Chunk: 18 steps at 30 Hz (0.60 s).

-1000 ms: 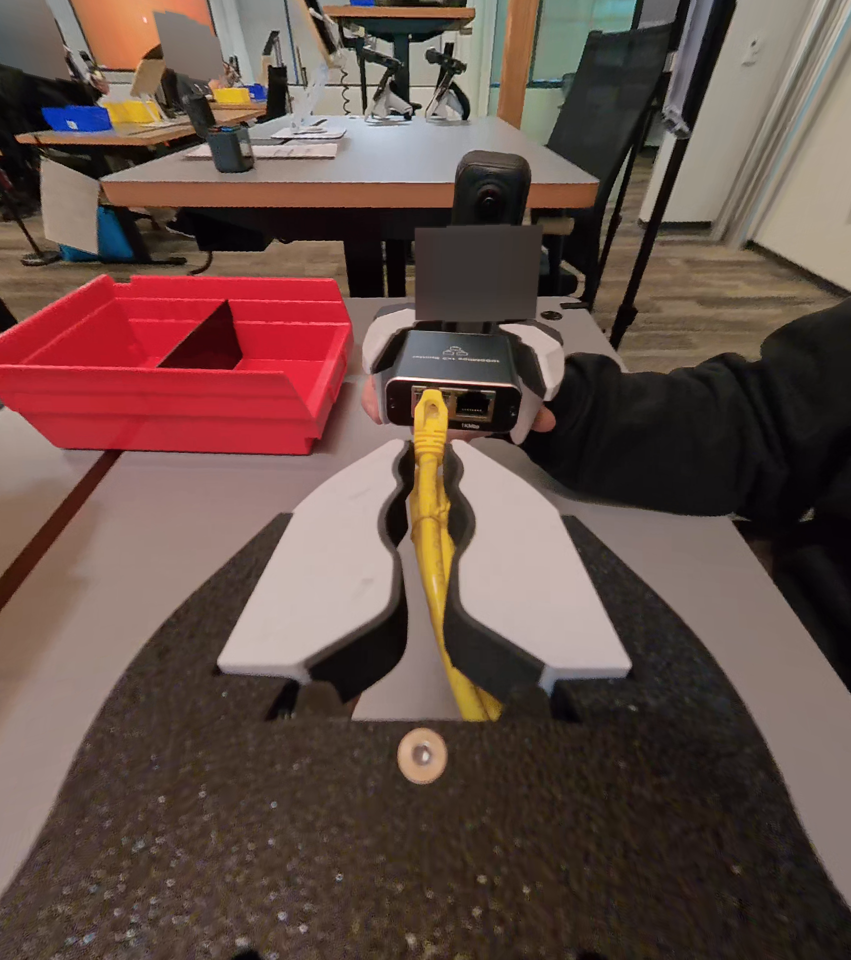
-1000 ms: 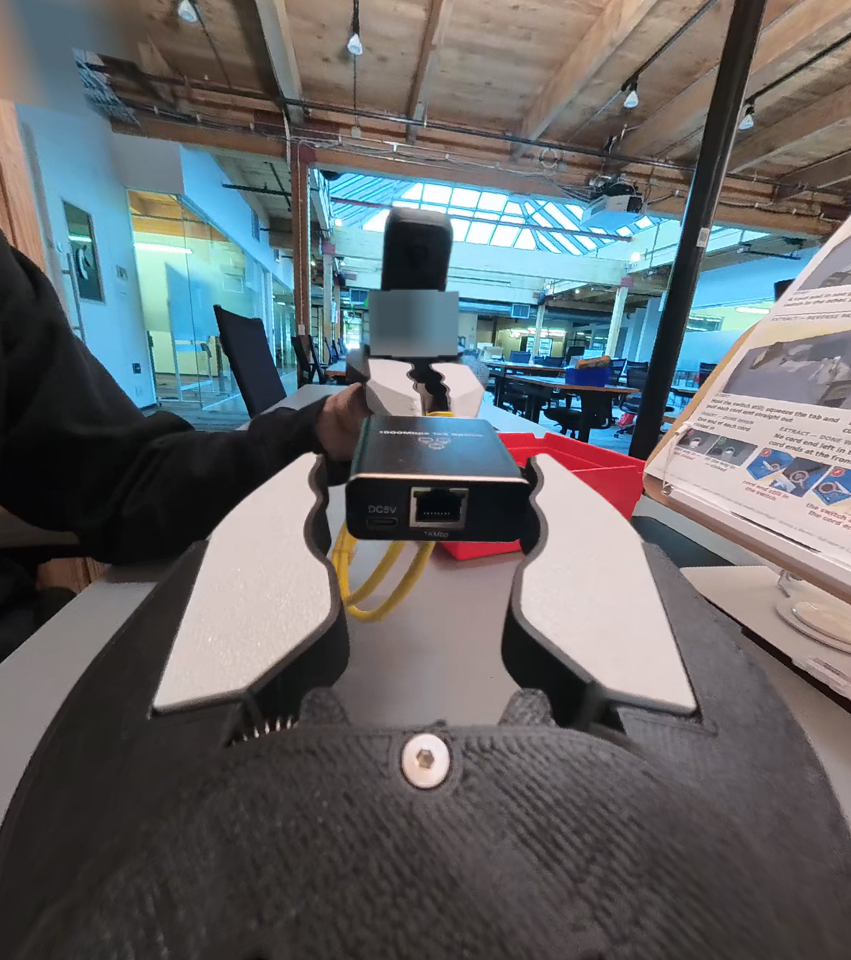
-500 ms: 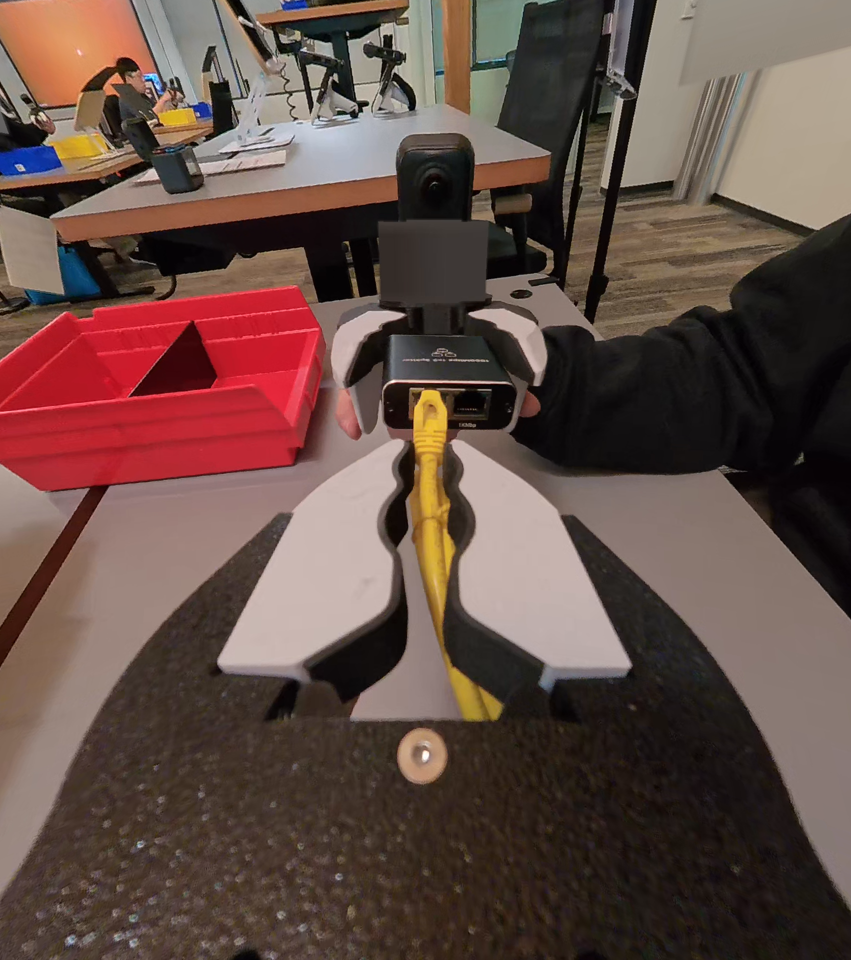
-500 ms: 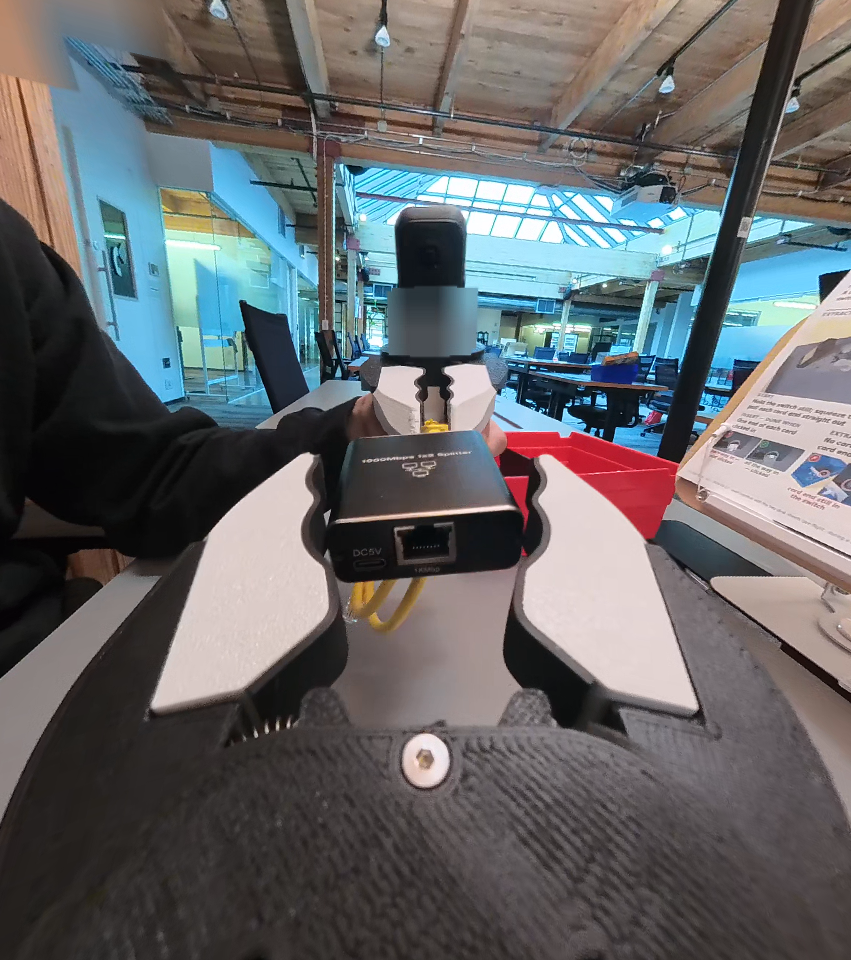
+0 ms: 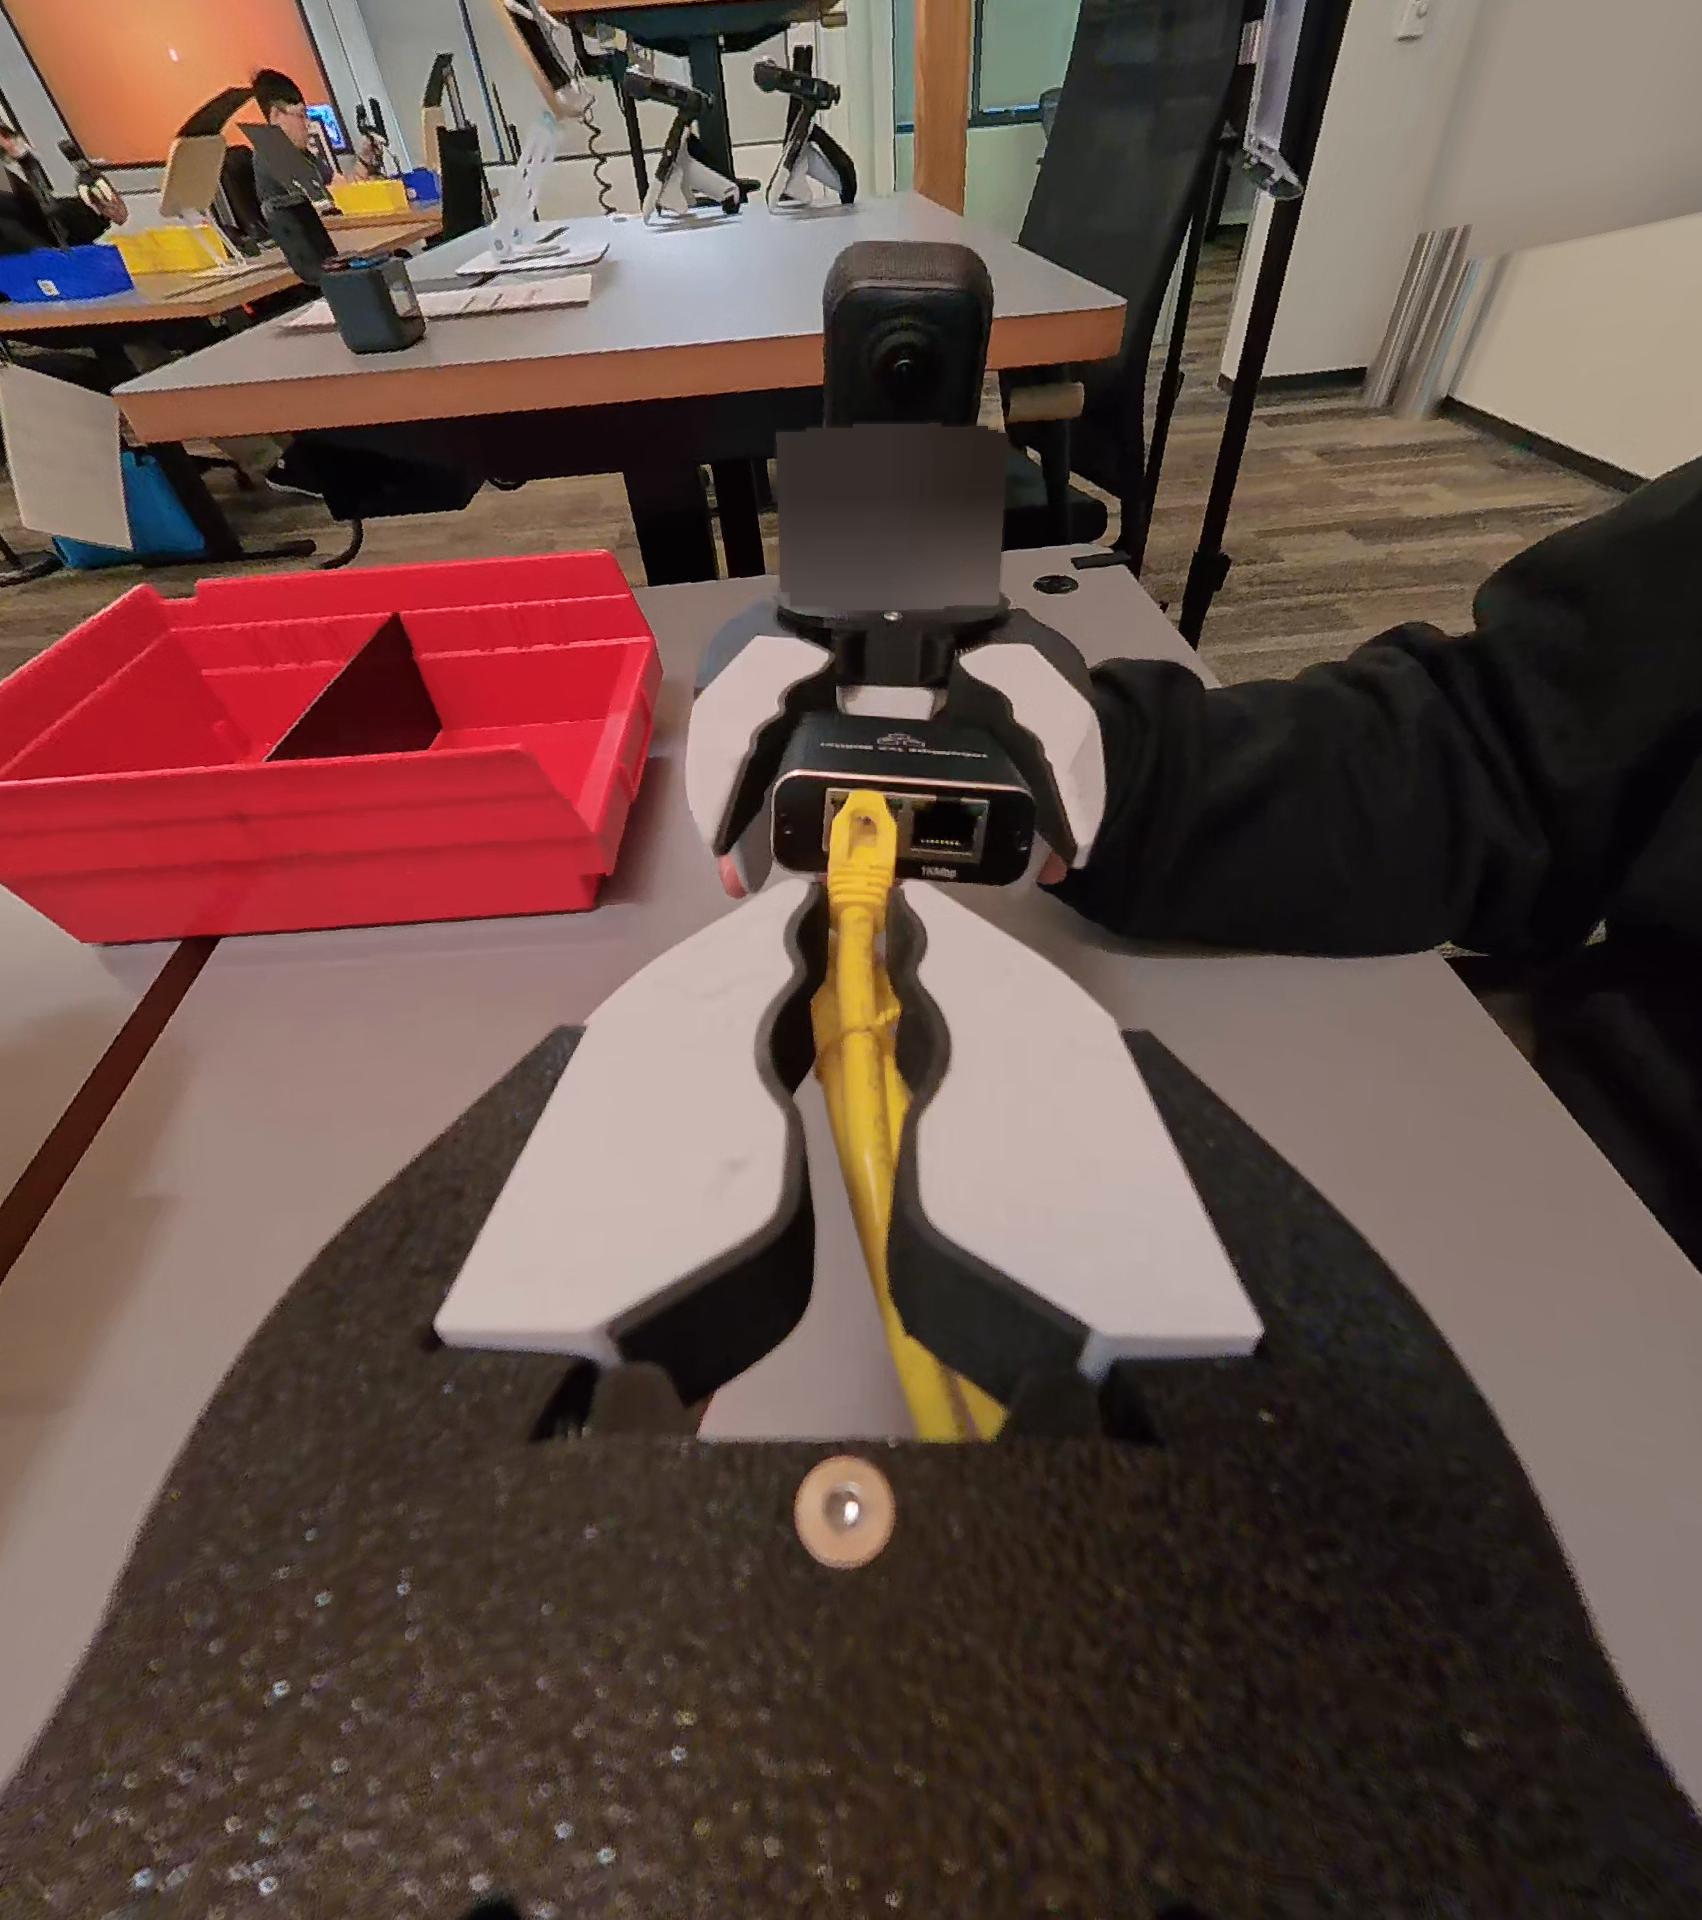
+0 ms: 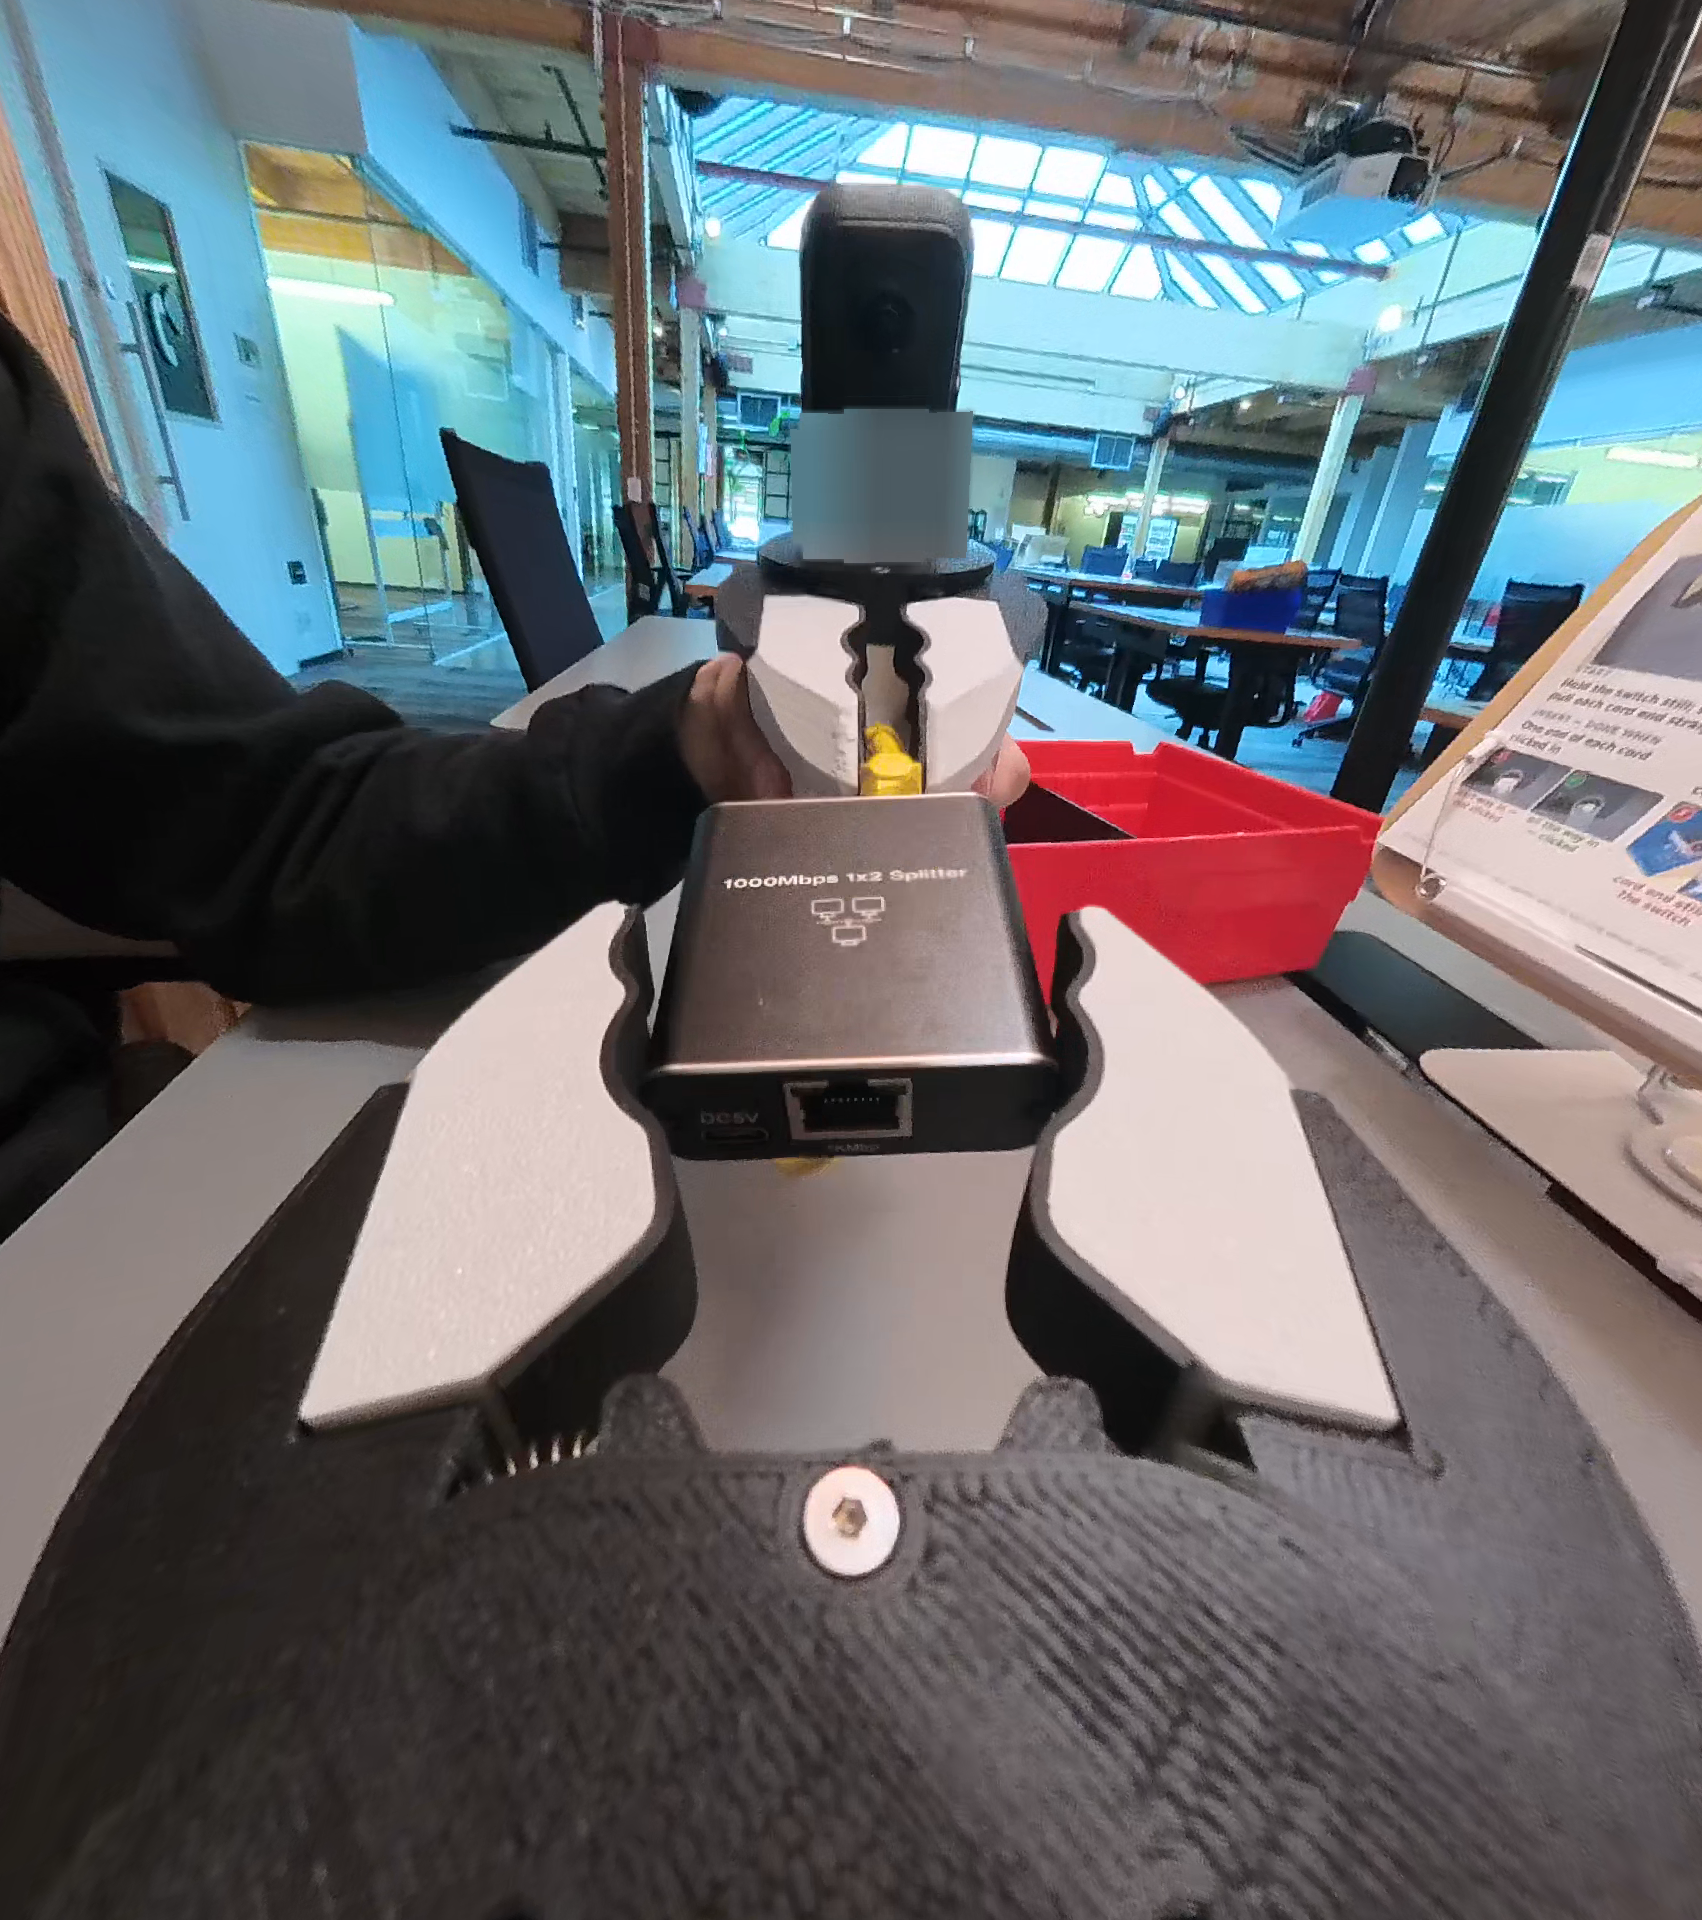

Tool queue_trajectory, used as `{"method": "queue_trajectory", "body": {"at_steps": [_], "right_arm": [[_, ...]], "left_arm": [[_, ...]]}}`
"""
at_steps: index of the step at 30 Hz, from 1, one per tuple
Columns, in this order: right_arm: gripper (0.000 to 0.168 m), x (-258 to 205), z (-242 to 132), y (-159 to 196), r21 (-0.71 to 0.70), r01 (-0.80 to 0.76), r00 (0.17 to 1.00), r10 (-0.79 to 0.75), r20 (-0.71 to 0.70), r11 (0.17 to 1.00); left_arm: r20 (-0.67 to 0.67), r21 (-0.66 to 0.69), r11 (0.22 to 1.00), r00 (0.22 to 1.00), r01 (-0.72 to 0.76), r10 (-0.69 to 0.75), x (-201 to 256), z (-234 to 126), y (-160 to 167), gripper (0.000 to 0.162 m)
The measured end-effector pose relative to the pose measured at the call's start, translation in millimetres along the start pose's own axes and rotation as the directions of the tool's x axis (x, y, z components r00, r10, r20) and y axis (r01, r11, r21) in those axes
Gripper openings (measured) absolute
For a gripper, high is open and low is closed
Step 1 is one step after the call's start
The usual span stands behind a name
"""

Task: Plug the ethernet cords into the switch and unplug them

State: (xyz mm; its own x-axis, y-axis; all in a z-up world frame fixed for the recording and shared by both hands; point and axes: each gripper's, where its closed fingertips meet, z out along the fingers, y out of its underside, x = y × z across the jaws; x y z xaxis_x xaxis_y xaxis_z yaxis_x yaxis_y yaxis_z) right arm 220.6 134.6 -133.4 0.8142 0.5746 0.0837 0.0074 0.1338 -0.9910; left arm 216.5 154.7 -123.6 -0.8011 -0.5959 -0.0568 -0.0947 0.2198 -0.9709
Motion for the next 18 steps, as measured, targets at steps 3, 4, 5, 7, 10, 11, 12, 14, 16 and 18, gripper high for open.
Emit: {"method": "queue_trajectory", "body": {"at_steps": [3,4,5,7,10,11,12,14,16,18], "right_arm": [[0.075,0.2,1.2,-0.7,0.008,0.003,1.000,-0.003,-0.007,1.000],[0.075,0.0,1.1,-3.1,0.025,0.000,1.000,0.000,-0.007,1.000],[0.076,0.0,1.2,-3.4,0.027,-0.006,1.000,0.006,-0.004,1.000],[0.076,0.3,1.6,-0.8,0.010,-0.009,1.000,0.009,-0.003,1.000],[0.076,0.0,2.3,-3.5,0.025,-0.011,1.000,0.011,-0.005,1.000],[0.076,0.3,3.0,-2.5,0.014,-0.007,1.000,0.007,-0.008,1.000],[0.076,0.5,3.8,0.1,-0.002,-0.005,1.000,0.005,-0.009,1.000],[0.075,-0.4,4.6,3.4,-0.008,-0.019,1.000,0.019,0.003,1.000],[0.075,1.7,4.2,5.0,-0.014,-0.022,1.000,0.022,-0.009,1.000],[0.076,4.1,3.3,1.0,0.010,-0.026,0.999,0.026,-0.024,1.000]], "left_arm": [[-0.002,0.004,1.000,1.000,0.012,-0.012,-0.3,-0.9,-0.1,0.010],[-0.005,0.001,1.000,1.000,0.015,-0.015,-0.1,-1.0,0.5,0.011],[-0.005,0.002,1.000,1.000,0.015,-0.015,0.0,-1.2,0.5,0.010],[0.002,-0.014,1.000,1.000,0.019,-0.019,-0.5,-1.4,1.5,0.011],[0.010,-0.045,0.999,1.000,-0.001,0.002,0.3,-2.3,3.5,0.011],[0.016,-0.051,0.999,1.000,-0.009,0.010,0.0,-3.0,3.4,0.011],[0.020,-0.049,0.999,1.000,-0.015,0.016,0.0,-3.6,2.1,0.011],[0.023,-0.036,0.999,1.000,-0.020,0.021,0.2,-3.8,-0.7,0.011],[0.038,-0.053,0.998,0.999,-0.024,0.026,-1.9,-3.1,1.9,0.011],[0.054,-0.074,0.996,0.997,-0.056,0.060,-3.8,-3.0,5.0,0.011]]}}
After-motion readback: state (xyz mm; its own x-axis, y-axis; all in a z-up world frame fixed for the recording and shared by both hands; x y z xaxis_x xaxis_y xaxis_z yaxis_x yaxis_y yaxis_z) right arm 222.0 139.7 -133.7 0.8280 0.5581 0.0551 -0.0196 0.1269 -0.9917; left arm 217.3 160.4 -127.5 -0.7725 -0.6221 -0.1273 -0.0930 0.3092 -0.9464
